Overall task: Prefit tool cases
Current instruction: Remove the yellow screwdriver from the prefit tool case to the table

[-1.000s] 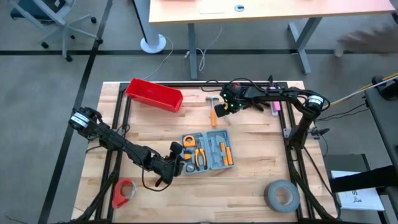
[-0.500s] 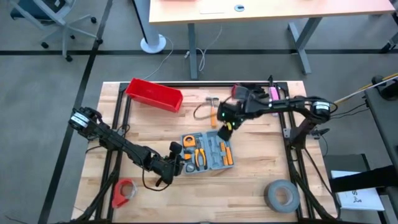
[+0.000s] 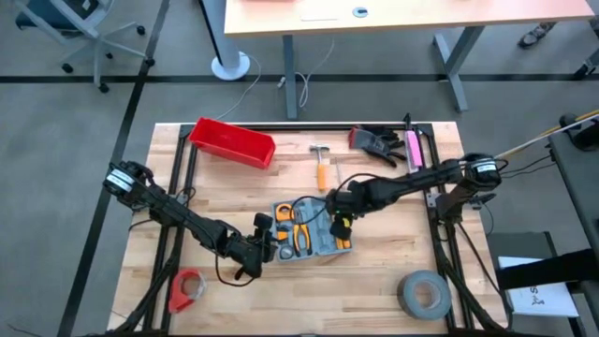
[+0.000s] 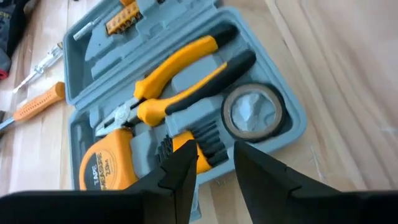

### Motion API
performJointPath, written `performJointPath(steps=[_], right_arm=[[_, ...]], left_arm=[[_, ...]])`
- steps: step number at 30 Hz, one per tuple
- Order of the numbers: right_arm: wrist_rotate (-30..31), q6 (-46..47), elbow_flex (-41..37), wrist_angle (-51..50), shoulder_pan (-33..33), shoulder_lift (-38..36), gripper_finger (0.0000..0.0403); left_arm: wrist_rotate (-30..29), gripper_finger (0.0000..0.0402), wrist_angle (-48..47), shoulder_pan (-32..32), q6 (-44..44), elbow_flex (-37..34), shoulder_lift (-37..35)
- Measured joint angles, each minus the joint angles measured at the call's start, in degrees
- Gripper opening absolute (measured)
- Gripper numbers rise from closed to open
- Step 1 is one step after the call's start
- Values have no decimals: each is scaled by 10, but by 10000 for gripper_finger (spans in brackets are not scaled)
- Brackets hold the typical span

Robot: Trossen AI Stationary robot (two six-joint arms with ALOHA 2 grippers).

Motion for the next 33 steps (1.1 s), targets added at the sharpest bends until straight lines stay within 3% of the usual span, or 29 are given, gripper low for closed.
performJointPath(steps=[12, 23, 33], right_arm=[[-6, 130, 0, -9, -62, 0, 129], [-36, 123, 14, -3, -69, 27, 110], [-36, 120, 25, -19, -83, 52, 116]], left_arm=[[-11, 126, -1, 2, 20, 23, 0], [-21, 109, 0, 8, 15, 23, 0], [-21, 125, -2, 9, 5, 23, 0]])
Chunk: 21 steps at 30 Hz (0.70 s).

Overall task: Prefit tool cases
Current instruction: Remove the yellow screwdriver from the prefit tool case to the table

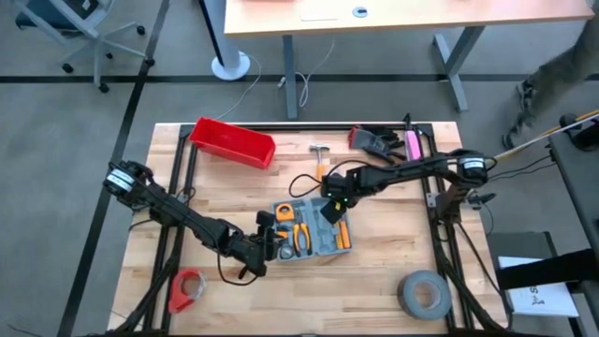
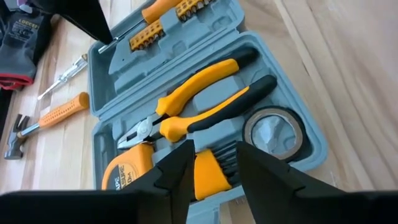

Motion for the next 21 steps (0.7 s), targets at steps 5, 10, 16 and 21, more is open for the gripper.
performJointPath(steps=[5, 10, 16, 21], right_arm=[[0, 0, -2, -6, -4, 0, 107], [0, 0, -7, -6, -8, 0, 98], [0, 0, -7, -5, -7, 0, 98], [-1, -3, -2, -7, -6, 0, 104]], left_arm=[[0, 130, 0, 0, 0, 0, 0], [0, 126, 0, 0, 0, 0, 0], [0, 115, 0, 0, 2, 0, 0], [0, 112, 0, 0, 5, 0, 0]])
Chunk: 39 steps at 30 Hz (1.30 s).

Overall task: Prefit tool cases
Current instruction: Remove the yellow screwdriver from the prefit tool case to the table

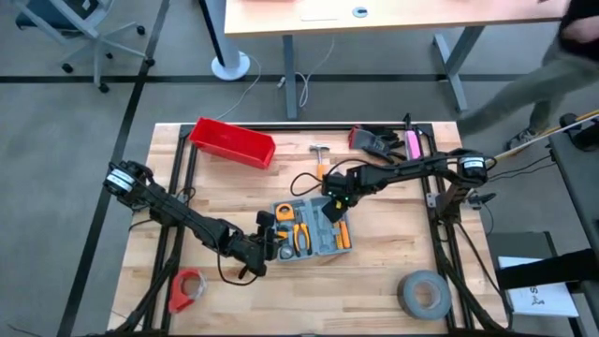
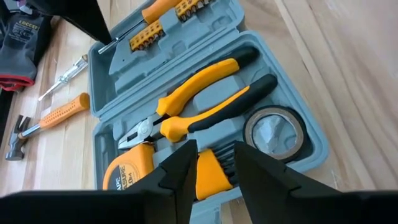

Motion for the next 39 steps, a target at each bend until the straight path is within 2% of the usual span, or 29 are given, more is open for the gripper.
performJointPath(steps=[9, 16, 22, 32, 39], right_arm=[[-10, -56, 14, 3, 5, 0, 104], [-12, -88, 15, 14, 5, 0, 98], [-16, -152, 25, 12, 45, -3, 103], [-9, -258, 67, -3, 145, -7, 83], [69, -258, 89, -54, 168, -22, 83]], left_arm=[[-3, 135, 1, 0, -1, 0, 0], [13, 146, -4, -5, -45, 0, 0], [22, 137, -14, -25, -41, 5, 0], [25, 132, -98, -15, -78, 91, 0], [33, 142, -110, 4, -164, 104, 0]])
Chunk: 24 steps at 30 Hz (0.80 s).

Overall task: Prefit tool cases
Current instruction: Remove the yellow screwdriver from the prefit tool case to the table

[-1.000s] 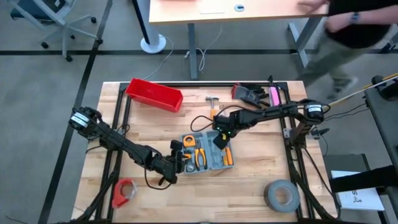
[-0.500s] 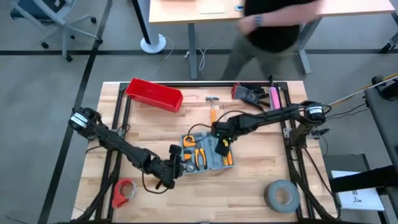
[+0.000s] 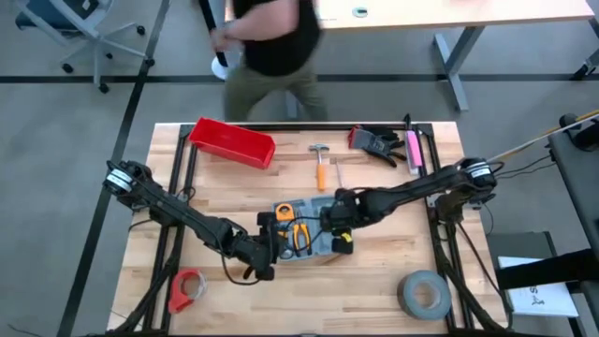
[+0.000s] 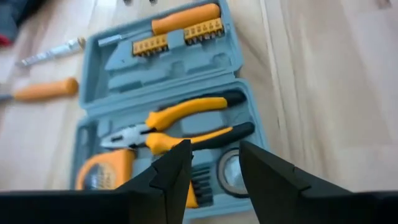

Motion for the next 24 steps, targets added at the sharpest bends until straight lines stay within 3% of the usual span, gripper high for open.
performJointPath(steps=[9, 17, 24], right_arm=[[48, -6, -1, -54, -3, -26, 98], [61, 16, -10, -64, -7, -26, 108], [62, 26, -72, -67, -7, -31, 106]], left_arm=[[21, 138, 4, 16, -99, -2, 0], [110, 131, 25, 73, -237, -2, 3], [153, 132, 29, 104, -313, -2, 8]])
